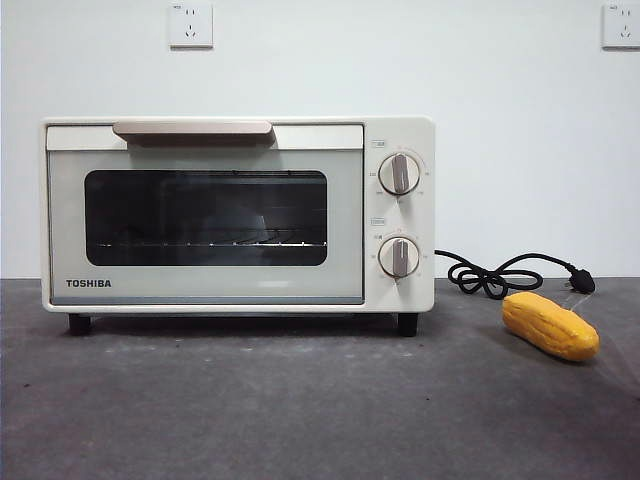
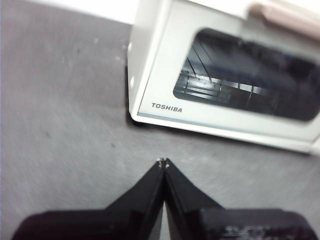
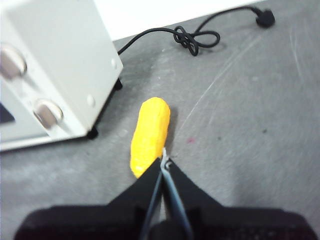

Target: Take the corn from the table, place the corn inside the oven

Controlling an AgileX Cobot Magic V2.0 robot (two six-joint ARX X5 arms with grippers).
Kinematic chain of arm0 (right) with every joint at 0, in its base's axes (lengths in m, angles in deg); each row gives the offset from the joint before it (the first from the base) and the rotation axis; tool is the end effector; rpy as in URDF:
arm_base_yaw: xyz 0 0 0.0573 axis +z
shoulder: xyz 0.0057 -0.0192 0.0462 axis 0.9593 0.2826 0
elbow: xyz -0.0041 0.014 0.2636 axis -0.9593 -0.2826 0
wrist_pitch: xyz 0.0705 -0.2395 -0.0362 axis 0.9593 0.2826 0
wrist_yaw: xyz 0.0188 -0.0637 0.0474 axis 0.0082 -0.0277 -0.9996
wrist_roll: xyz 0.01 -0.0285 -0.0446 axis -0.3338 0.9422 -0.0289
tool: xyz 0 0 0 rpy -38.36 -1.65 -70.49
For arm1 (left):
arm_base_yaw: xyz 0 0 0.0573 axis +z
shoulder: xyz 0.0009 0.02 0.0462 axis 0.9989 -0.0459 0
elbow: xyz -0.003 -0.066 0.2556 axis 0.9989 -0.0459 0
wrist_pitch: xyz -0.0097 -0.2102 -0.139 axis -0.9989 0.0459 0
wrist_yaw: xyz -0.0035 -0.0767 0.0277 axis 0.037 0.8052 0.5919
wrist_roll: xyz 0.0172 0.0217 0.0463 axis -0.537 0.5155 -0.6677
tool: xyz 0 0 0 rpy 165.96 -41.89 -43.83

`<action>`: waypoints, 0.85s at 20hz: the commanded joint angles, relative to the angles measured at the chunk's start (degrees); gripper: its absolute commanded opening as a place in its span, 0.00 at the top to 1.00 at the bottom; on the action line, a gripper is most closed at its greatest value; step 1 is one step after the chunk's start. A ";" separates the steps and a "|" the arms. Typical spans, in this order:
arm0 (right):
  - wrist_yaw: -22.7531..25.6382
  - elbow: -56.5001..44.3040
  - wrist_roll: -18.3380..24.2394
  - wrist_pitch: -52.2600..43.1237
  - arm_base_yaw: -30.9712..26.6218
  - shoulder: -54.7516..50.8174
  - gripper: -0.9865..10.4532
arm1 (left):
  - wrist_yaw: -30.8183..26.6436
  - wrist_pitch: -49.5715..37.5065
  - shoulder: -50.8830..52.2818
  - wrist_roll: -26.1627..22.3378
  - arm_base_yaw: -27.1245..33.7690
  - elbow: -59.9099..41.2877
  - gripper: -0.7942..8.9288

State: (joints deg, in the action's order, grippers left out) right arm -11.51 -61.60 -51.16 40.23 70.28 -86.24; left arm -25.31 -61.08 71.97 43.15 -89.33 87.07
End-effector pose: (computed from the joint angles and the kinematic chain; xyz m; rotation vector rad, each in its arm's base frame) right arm 0.0912 0.0021 0.1544 0.2611 0.2619 0.1685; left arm 0.0962 -0.0077 0.1516 -0.3580 0.2671 -0.1432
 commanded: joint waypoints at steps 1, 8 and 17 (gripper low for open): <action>-0.15 -0.13 -13.11 -0.09 0.09 -0.09 0.91 | 0.22 -0.87 0.02 6.54 -0.13 -0.37 0.92; 1.90 -0.13 -14.99 -0.04 0.09 -0.07 0.91 | -0.02 -1.29 0.02 6.54 -0.13 -0.37 0.92; 3.32 0.22 -15.67 -0.04 0.09 -0.07 0.86 | 6.75 -1.77 0.02 8.37 -0.15 -0.28 0.92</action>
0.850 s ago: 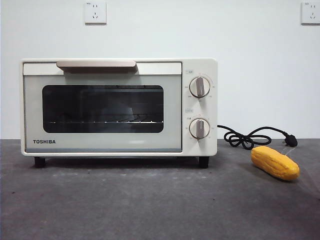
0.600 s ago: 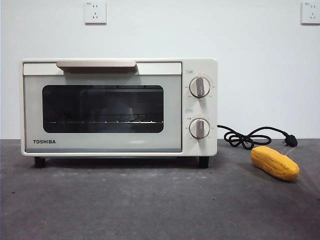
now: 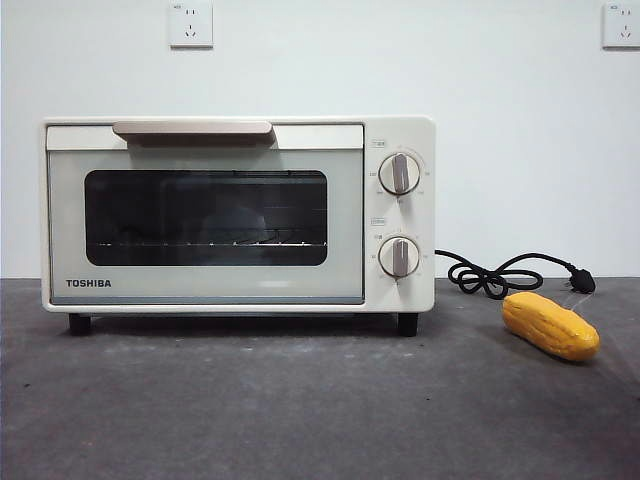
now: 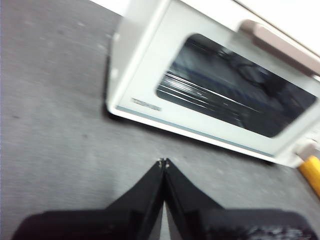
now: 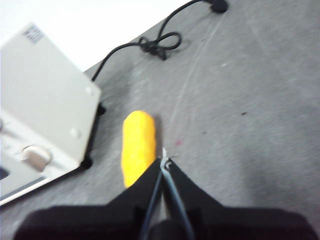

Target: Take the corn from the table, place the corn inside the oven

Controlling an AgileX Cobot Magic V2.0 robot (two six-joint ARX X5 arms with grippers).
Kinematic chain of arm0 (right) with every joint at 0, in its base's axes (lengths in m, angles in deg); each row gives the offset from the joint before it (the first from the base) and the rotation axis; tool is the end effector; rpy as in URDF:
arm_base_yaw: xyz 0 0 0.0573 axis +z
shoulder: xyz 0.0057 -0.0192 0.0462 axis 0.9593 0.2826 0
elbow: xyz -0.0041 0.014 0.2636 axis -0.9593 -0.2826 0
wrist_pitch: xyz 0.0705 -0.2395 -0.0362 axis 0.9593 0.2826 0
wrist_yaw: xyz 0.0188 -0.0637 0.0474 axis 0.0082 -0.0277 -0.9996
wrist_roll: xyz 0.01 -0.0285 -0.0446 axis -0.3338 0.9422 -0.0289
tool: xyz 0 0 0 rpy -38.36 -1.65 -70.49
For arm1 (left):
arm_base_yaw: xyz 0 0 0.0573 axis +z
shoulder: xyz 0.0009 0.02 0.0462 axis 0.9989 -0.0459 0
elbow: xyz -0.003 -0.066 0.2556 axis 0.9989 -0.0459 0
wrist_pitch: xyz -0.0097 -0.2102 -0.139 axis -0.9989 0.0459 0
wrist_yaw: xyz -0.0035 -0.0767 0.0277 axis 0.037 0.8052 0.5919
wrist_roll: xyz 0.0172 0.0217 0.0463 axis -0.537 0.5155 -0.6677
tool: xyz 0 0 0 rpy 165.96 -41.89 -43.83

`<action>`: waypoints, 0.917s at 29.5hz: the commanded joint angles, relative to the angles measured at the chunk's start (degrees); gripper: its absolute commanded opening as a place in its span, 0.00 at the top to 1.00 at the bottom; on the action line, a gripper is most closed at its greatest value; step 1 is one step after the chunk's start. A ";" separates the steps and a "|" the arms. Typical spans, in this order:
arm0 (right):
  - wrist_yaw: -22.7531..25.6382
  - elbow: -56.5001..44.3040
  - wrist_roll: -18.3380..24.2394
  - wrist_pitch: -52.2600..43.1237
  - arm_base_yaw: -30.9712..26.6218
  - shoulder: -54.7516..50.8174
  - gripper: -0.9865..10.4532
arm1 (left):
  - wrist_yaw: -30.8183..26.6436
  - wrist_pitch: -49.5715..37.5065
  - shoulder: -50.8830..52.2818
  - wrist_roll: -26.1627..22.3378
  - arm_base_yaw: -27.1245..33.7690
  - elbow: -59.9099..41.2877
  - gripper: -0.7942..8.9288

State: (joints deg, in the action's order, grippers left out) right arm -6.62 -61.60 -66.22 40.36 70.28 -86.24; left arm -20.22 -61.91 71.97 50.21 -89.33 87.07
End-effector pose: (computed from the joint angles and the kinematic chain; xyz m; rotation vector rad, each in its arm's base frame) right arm 0.0916 -0.0004 0.1540 0.5127 0.2666 0.0497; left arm 0.0960 -0.0102 0.1531 -0.4879 0.2828 -0.2176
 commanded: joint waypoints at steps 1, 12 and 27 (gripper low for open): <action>-2.36 0.50 -0.61 -0.24 0.09 -0.07 0.81 | 2.82 -1.81 0.02 1.86 -0.15 -0.20 0.92; -2.10 11.98 1.14 -0.31 0.09 4.55 0.58 | 4.35 -5.14 -4.39 -0.04 -0.15 10.08 0.92; -8.33 37.40 18.69 8.63 0.70 35.17 0.58 | 5.42 -5.14 -24.44 -4.94 -0.20 26.71 0.92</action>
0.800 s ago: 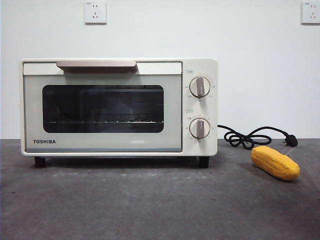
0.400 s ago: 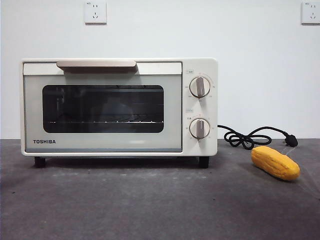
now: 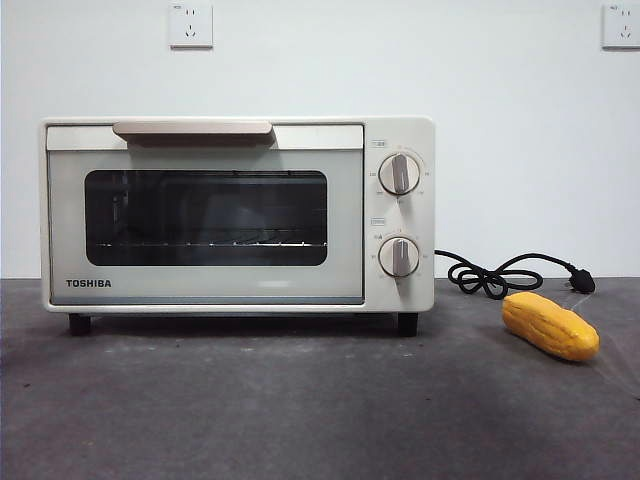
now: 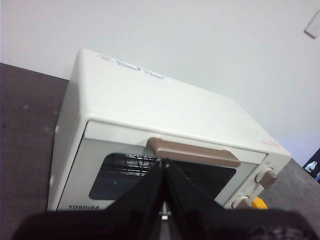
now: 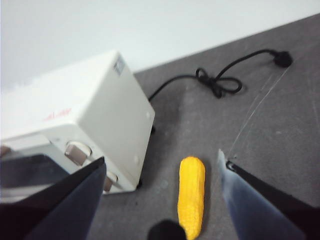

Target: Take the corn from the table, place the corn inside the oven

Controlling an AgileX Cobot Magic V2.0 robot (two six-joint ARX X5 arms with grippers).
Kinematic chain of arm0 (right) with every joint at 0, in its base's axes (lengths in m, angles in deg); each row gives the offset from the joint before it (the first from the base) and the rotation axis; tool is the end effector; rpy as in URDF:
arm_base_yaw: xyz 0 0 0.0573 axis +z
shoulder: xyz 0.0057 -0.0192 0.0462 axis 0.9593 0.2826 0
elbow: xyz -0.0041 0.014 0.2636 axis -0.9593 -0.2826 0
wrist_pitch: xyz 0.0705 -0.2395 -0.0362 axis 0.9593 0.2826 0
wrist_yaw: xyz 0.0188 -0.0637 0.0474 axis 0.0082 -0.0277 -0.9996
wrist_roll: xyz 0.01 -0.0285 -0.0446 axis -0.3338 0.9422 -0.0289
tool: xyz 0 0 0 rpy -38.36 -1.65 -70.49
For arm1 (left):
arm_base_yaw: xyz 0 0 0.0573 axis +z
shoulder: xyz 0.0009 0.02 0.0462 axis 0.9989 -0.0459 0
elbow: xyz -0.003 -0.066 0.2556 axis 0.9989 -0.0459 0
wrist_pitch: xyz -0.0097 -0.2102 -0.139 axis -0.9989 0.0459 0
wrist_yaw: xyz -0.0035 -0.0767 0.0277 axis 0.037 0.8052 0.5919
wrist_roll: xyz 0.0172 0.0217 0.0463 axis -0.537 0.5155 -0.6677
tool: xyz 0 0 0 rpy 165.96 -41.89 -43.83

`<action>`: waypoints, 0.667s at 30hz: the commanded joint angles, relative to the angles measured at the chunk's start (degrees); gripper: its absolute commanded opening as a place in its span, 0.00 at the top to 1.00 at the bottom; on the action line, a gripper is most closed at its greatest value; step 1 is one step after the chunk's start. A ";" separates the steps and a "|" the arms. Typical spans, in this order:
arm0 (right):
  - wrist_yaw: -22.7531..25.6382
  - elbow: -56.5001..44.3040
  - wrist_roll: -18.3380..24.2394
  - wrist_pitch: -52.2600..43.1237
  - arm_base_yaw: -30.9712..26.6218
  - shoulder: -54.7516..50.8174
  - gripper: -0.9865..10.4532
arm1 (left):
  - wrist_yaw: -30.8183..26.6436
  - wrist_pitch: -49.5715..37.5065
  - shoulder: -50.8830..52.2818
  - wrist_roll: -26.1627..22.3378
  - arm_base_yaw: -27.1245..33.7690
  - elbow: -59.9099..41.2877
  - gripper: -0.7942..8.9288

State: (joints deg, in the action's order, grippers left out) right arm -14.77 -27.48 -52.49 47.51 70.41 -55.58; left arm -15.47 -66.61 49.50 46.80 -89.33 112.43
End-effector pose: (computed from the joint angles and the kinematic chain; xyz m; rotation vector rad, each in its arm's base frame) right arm 0.1227 0.0021 0.2971 0.3016 0.3359 0.2154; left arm 0.1204 -0.0133 0.2775 -0.4187 0.1621 -0.3352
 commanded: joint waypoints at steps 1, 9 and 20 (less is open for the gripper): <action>-0.17 5.11 5.99 2.38 1.03 7.02 0.58 | 1.38 -0.44 -3.21 -1.57 -0.20 2.32 0.92; 5.25 13.97 8.26 4.92 7.48 21.27 0.57 | 6.58 -0.39 -10.40 -2.80 -0.74 8.52 0.92; 16.96 14.69 9.60 4.39 17.59 35.08 0.49 | 7.34 -0.39 -12.63 -2.78 -2.51 11.80 0.92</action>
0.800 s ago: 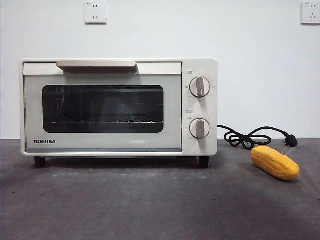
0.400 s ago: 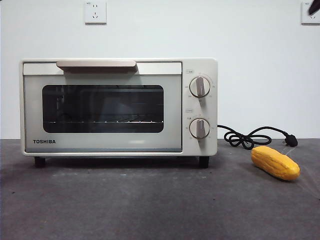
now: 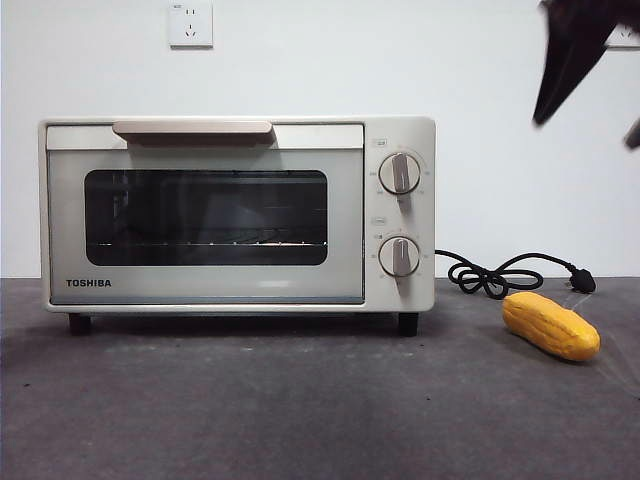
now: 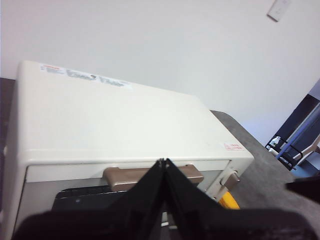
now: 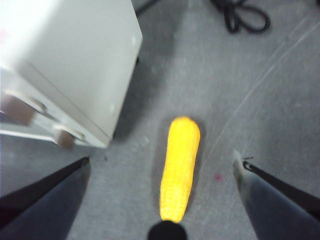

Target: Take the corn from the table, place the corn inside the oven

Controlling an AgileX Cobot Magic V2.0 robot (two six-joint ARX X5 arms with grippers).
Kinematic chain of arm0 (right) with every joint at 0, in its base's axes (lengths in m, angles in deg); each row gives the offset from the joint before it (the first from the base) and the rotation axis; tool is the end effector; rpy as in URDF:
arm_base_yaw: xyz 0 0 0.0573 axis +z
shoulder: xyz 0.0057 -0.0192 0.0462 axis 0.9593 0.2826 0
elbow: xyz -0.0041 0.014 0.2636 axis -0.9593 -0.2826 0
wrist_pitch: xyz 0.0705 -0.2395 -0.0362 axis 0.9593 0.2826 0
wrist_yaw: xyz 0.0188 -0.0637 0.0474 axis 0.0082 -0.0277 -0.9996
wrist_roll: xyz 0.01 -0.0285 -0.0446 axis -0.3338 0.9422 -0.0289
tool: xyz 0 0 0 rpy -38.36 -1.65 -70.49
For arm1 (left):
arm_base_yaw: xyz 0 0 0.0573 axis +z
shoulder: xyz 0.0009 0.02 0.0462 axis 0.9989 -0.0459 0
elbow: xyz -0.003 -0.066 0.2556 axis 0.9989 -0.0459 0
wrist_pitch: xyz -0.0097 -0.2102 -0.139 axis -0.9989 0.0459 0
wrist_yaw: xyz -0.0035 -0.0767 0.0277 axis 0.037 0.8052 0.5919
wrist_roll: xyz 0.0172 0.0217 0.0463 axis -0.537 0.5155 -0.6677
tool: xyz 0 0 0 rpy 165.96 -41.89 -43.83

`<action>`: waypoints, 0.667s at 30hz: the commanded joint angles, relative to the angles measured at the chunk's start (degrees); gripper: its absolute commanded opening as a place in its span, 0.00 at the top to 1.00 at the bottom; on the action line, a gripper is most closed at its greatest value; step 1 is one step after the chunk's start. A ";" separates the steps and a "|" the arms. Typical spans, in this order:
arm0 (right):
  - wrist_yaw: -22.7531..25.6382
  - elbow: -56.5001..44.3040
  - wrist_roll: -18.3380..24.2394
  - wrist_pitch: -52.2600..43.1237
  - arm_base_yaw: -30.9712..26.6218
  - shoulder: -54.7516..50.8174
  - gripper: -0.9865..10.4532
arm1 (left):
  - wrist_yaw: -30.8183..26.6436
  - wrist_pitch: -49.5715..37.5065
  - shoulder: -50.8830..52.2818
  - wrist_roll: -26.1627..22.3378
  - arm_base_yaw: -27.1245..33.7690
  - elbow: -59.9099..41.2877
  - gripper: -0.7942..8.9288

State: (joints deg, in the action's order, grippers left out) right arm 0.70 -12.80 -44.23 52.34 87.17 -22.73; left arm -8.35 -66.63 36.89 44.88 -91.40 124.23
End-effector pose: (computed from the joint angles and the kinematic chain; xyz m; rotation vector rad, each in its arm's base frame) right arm 0.2234 0.0552 0.2853 0.0294 0.7229 0.2297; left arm 0.1500 -0.0231 0.3219 -0.3877 0.1999 -0.4933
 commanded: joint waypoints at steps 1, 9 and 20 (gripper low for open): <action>1.86 0.00 1.77 -0.68 1.14 3.63 0.49 | 0.24 -0.37 -0.02 -0.87 -0.48 0.00 0.92; 1.86 0.00 2.73 -3.72 1.44 13.11 0.49 | 0.24 -0.35 -0.02 -0.85 -0.55 0.00 0.92; 1.90 0.02 3.17 -8.74 1.44 23.10 0.49 | 0.22 -0.35 -0.04 -0.85 -0.55 0.00 0.92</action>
State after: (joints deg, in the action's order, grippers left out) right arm 2.52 -12.80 -41.43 44.12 88.53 -0.41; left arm -8.35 -66.61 36.87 44.88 -91.69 124.23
